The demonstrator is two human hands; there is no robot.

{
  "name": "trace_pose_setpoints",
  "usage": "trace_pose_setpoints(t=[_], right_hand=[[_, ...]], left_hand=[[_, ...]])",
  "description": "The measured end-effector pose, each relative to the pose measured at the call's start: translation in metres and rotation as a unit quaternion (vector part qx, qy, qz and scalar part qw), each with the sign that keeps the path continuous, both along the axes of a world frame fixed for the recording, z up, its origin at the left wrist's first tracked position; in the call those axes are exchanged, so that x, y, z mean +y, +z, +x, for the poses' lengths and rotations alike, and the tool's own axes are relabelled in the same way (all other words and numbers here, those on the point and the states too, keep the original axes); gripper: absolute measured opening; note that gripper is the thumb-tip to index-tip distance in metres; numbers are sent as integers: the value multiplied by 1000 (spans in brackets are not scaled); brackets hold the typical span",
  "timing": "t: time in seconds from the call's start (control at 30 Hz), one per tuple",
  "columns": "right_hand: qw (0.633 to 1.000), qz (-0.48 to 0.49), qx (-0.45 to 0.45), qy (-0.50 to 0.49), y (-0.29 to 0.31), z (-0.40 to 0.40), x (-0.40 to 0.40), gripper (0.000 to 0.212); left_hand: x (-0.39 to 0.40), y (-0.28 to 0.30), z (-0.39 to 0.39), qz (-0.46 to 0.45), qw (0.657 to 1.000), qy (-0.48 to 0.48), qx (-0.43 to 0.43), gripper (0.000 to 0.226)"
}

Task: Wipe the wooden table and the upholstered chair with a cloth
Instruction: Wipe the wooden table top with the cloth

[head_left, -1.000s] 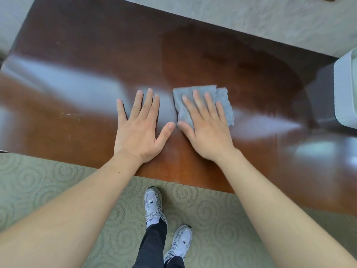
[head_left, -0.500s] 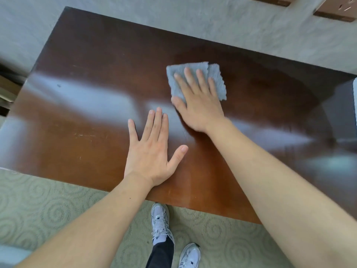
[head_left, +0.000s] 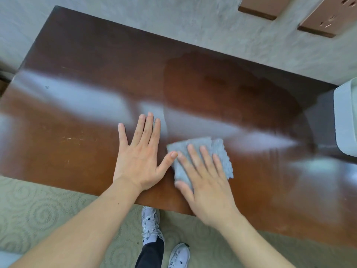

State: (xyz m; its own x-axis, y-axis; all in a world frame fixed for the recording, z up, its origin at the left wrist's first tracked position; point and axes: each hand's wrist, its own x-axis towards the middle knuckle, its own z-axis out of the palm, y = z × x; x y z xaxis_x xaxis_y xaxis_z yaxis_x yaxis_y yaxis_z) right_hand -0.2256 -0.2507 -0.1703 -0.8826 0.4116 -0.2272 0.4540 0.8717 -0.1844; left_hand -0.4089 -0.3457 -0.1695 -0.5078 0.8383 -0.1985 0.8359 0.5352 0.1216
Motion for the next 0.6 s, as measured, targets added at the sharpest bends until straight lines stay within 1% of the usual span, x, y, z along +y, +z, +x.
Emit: trace_pose_setpoints(t=[0.1, 0.2, 0.3, 0.4, 0.5, 0.6], right_hand=[[998, 14, 5, -64, -2, -38, 49, 66], [994, 12, 6, -105, -3, -70, 107, 64], [987, 30, -2, -160, -3, -74, 167, 65], [965, 29, -15, -259, 0, -56, 221, 67], [943, 19, -34, -329, 1, -41, 247, 70], [935, 25, -31, -354, -2, -43, 241, 69]], left_hand=[[0, 0, 0, -1, 1000, 3, 3, 90], [0, -1, 0, 5, 1000, 14, 2, 88], [0, -2, 0, 13, 1000, 16, 3, 87], [0, -3, -1, 16, 1000, 16, 5, 86], [0, -2, 0, 13, 1000, 14, 6, 87], [0, -1, 0, 9, 1000, 13, 7, 89]])
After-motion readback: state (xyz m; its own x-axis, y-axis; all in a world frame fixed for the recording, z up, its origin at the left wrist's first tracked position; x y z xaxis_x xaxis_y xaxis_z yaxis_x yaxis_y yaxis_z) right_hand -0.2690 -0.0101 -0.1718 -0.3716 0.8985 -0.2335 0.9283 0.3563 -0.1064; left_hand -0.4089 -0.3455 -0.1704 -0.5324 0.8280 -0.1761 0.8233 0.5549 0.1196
